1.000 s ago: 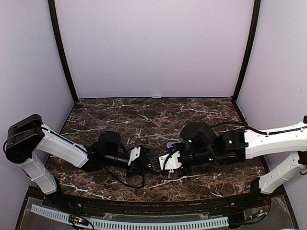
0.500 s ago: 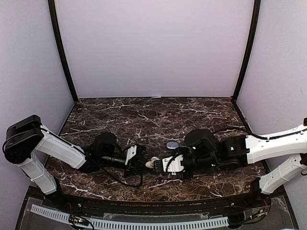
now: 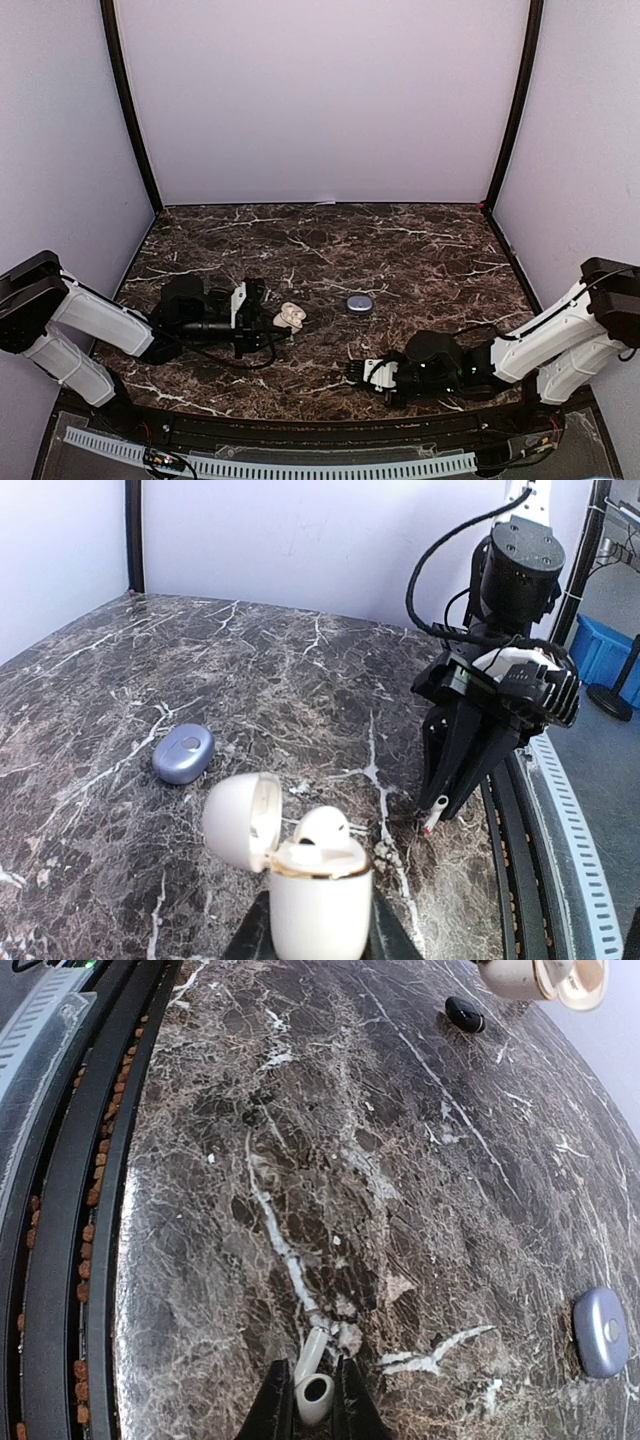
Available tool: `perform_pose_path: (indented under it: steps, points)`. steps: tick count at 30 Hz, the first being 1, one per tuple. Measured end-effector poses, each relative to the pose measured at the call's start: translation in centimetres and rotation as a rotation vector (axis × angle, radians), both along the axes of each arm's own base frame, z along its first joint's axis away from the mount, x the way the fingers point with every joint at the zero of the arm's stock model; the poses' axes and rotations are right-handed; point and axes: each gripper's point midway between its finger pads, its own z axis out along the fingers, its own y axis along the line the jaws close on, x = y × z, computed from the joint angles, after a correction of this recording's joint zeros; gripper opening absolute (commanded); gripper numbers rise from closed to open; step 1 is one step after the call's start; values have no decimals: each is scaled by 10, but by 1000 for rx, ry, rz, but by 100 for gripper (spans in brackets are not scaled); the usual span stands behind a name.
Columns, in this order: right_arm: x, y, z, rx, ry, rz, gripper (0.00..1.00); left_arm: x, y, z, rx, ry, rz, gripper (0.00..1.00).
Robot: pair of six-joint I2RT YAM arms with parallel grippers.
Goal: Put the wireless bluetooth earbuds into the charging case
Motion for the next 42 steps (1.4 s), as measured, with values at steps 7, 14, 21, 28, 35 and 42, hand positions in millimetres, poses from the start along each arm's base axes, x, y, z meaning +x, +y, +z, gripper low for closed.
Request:
perform_pose_path:
  steps: [7,14,21,28,35,42]
  points:
    - [5,4,-11,99,34,-60,0,2,6,4,-12,12,34,0]
    - [10,9,-10,155,76,-95,12,2,7,8,-18,4,38,5]
    - [12,8,-9,171,117,-111,26,-2,11,6,-13,10,39,5]
    - [14,6,-8,172,140,-120,37,-4,12,4,-13,18,36,4]
    - [14,3,10,224,141,-125,40,-4,11,5,-18,16,29,4]
    - [13,5,33,272,142,-115,47,-12,9,-1,-13,39,-21,3]
